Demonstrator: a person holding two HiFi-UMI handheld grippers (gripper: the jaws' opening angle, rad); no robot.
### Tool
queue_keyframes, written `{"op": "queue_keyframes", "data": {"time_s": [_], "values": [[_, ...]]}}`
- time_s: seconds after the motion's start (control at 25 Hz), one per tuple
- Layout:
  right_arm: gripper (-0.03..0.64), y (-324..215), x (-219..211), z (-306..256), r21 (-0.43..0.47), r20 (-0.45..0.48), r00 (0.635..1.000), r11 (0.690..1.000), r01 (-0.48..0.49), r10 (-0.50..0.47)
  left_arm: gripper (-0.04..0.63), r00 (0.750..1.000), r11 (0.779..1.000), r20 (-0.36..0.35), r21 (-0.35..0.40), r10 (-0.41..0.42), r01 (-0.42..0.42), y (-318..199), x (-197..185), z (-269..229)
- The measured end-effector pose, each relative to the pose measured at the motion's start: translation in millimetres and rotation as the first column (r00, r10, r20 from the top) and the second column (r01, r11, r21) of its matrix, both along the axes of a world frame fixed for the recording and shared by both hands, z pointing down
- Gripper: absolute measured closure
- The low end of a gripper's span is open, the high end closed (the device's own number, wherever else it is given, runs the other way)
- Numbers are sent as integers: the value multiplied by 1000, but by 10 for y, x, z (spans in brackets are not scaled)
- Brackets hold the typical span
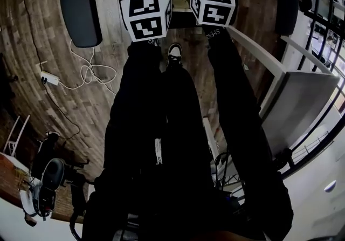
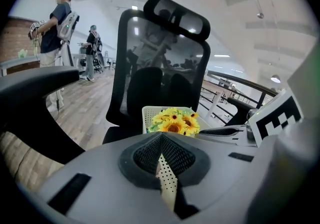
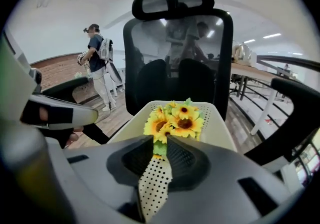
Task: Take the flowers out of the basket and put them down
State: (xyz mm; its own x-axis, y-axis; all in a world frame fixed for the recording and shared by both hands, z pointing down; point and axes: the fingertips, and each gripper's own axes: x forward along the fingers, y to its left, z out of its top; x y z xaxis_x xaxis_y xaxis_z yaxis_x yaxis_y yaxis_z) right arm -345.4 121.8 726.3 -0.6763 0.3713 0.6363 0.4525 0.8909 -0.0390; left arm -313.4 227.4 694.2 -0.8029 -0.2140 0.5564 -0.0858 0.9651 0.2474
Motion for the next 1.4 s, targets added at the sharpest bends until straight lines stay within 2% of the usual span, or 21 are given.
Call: {"op": "queue_keyframes", "data": {"time_s": [0.28,0.36,0.6,0.68,0.92,1.16,1.4], "values": [[478,-28,-155,306,32,-101,995,999,5,-1,597,1000,1000,-21,2,2,-2,51,-174,120],[434,-13,-217,386,39,-127,992,999,2,3,597,1000,1000,-20,3,4,-4,82,-233,132],[230,-2,-315,712,60,-223,975,998,-1,14,597,1000,1000,-21,8,4,-4,95,-327,173],[194,32,-389,792,68,-235,972,998,-5,21,597,1000,1000,-24,8,5,-5,108,-353,198],[147,147,-709,820,54,-170,985,998,-32,41,597,1000,1000,-18,12,-4,4,179,-456,238],[133,127,-777,933,58,-123,991,997,-49,56,597,1000,1000,-15,5,-1,1,190,-537,301],[118,162,-865,988,51,-35,998,998,-45,47,597,1000,1000,-1,-7,2,-2,241,-642,343]]}}
